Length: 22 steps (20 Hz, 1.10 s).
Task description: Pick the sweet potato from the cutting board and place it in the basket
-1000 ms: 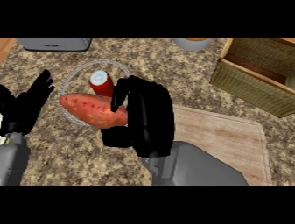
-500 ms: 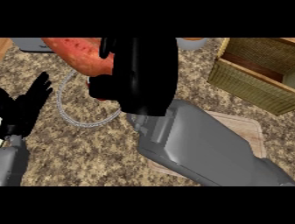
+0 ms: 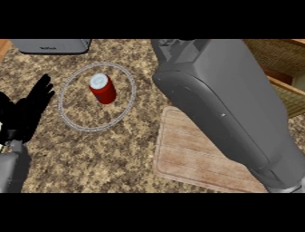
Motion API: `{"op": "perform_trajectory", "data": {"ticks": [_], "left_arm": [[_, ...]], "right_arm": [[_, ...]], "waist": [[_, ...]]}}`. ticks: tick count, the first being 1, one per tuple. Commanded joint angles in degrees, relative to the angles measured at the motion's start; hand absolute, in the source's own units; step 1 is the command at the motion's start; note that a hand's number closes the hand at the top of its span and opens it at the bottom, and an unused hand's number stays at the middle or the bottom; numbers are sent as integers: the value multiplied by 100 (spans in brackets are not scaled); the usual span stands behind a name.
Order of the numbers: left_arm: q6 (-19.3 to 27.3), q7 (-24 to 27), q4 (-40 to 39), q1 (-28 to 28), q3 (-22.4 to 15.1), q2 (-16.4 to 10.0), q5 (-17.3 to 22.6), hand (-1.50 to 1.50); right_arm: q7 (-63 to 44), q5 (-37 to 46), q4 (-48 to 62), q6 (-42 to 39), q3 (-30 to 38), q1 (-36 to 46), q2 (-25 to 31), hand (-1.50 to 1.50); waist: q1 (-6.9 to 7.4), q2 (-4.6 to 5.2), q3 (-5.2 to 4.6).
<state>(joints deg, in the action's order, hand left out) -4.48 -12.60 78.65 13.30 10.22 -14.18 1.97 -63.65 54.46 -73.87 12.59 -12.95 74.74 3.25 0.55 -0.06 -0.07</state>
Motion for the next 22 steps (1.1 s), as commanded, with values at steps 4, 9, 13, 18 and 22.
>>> {"op": "perform_trajectory", "data": {"ticks": [4,9,13,18,22], "left_arm": [[-12,172,0,-221,29,5,-29,0],[14,-76,420,-384,-87,102,-18,0],[-84,-251,213,23,78,-116,73,0],[-22,-294,393,-89,107,-93,76,0],[-199,-140,347,-295,163,-114,182,0]], "right_arm": [[-231,473,641,-297,357,-7,460,150],[357,399,832,-156,889,-423,1045,150],[550,379,935,-134,1085,-418,982,150],[1235,54,417,-262,1316,-1355,1520,150],[1916,-356,612,-76,1809,-1659,1882,150]], "waist": [[-38,-2,3],[-22,-2,9],[-27,5,6],[-63,-4,9],[-36,9,9]]}}
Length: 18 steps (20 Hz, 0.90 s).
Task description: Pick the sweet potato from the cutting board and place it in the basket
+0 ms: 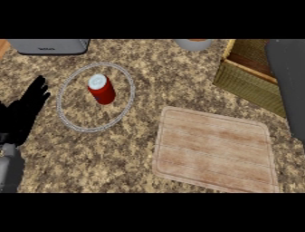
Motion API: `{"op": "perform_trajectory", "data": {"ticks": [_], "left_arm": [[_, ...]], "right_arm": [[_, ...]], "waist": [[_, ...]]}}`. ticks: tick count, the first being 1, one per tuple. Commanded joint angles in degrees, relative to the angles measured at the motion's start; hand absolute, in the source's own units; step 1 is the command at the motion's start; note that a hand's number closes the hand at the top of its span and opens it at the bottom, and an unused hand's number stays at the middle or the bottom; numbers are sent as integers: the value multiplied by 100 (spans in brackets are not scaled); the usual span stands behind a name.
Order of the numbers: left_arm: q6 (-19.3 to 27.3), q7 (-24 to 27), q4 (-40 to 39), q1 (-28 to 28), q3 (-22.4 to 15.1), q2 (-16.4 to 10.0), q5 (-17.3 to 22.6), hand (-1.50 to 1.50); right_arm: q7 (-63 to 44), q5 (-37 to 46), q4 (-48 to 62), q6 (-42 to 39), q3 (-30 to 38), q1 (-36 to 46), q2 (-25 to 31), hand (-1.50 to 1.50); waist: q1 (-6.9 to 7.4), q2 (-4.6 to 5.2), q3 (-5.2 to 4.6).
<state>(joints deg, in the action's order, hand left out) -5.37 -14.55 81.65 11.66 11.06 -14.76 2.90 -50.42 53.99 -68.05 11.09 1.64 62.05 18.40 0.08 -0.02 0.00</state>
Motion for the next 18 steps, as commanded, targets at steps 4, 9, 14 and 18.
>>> {"op": "perform_trajectory", "data": {"ticks": [4,9,14,18], "left_arm": [[48,-260,175,62,-42,68,16,0],[18,184,-8,-30,-52,66,-109,0],[-62,259,-322,29,55,-4,-76,0],[326,93,-80,111,-241,318,-369,0]], "right_arm": [[899,-224,563,764,477,-363,97,150],[644,-57,1025,1556,954,-569,226,-150],[1282,-414,1006,1322,934,-748,306,-150],[1703,-643,639,1414,899,-939,225,-150]], "waist": [[59,18,1],[72,28,0],[31,10,0],[-6,1,1]]}}
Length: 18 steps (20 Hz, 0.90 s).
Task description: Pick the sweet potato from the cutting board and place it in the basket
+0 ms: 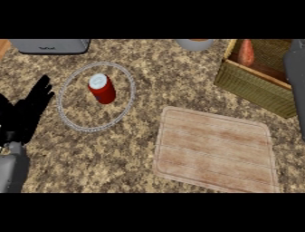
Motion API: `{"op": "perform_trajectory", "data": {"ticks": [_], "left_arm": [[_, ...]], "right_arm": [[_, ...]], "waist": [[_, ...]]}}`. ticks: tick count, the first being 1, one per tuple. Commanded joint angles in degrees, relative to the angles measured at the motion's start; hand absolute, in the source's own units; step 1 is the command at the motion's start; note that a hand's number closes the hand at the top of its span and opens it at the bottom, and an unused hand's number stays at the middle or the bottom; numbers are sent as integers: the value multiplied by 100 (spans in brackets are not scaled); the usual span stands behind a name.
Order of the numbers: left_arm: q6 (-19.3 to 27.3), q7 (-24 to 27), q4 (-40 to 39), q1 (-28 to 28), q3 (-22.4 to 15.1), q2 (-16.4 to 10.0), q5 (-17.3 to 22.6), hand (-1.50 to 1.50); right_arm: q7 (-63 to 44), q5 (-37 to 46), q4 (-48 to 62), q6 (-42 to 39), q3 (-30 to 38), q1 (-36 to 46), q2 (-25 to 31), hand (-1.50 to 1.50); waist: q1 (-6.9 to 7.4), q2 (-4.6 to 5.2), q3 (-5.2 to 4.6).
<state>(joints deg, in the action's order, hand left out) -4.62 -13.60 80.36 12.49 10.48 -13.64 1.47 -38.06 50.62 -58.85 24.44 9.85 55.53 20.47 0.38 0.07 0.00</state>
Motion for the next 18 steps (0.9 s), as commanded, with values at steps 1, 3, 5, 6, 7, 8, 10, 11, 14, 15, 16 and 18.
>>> {"op": "perform_trajectory", "data": {"ticks": [1,3,5,6,7,8,10,11,14,15,16,18], "left_arm": [[-49,13,8,3,54,-74,14,0],[131,32,-105,163,-72,76,-144,0],[-74,70,-244,128,38,-68,-11,0],[109,-89,-28,80,60,34,2,0],[-189,-87,76,-86,187,-180,197,0],[-3,-15,-42,47,34,7,24,0],[89,108,-333,131,95,26,-33,0],[-94,16,115,-220,155,-85,130,0],[-30,-147,140,-191,167,-115,85,0],[-137,50,-98,-118,267,-196,152,0],[146,-132,406,-284,48,67,-9,0],[38,-55,322,-318,66,8,17,0]], "right_arm": [[461,-318,-80,425,222,-122,-46,-150],[209,-258,-68,664,408,79,37,-150],[166,-467,-60,1119,819,98,89,-150],[298,-743,-429,1174,1028,-291,181,-150],[93,-720,-513,1105,1085,-167,284,-150],[-79,-798,-710,1249,1158,-162,133,-150],[-95,-1229,-1173,927,1418,-412,387,-150],[188,-1533,-1423,853,1584,-755,533,-150],[34,-2079,-2265,137,1798,-1515,768,-150],[149,-2375,-2409,-103,2034,-1644,1039,-150],[-181,-2412,-2972,-281,1961,-2032,827,-150],[236,-3036,-3120,-781,2371,-2606,1128,-150]], "waist": [[1,0,1],[-14,3,0],[0,16,1],[-65,-16,7],[-31,-27,3],[-82,-28,2],[-185,-40,-1],[-123,-55,5],[-172,-54,3],[-223,-52,2],[-233,-86,4],[-264,-73,8]]}}
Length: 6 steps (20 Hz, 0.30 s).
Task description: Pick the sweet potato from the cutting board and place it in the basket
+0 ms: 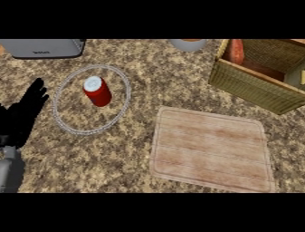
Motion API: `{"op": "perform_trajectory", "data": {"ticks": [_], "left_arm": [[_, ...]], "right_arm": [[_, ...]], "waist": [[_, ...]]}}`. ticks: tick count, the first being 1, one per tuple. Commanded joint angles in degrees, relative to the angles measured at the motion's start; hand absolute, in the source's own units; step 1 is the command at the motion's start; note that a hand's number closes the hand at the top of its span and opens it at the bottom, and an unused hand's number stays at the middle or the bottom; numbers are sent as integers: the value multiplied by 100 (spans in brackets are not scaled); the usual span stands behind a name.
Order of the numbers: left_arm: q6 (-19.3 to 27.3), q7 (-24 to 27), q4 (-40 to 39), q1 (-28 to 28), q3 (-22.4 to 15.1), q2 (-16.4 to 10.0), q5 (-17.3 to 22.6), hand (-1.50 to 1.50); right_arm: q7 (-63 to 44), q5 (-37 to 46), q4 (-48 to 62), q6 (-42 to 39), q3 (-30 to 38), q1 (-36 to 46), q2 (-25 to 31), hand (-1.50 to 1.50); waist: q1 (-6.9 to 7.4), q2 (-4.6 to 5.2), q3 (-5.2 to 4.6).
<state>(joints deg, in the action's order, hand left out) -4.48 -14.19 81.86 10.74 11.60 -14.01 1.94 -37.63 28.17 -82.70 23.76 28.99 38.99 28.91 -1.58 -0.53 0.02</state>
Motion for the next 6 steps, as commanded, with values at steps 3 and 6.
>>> {"op": "perform_trajectory", "data": {"ticks": [3,6], "left_arm": [[114,-161,151,-39,-9,82,-1,0],[135,19,-1,61,59,13,-57,0]], "right_arm": [[13,-1538,-1165,-1570,928,-1457,622,-150],[248,-2236,-1440,-2129,1526,-2135,761,-150]], "waist": [[-77,-15,4],[-43,12,2]]}}
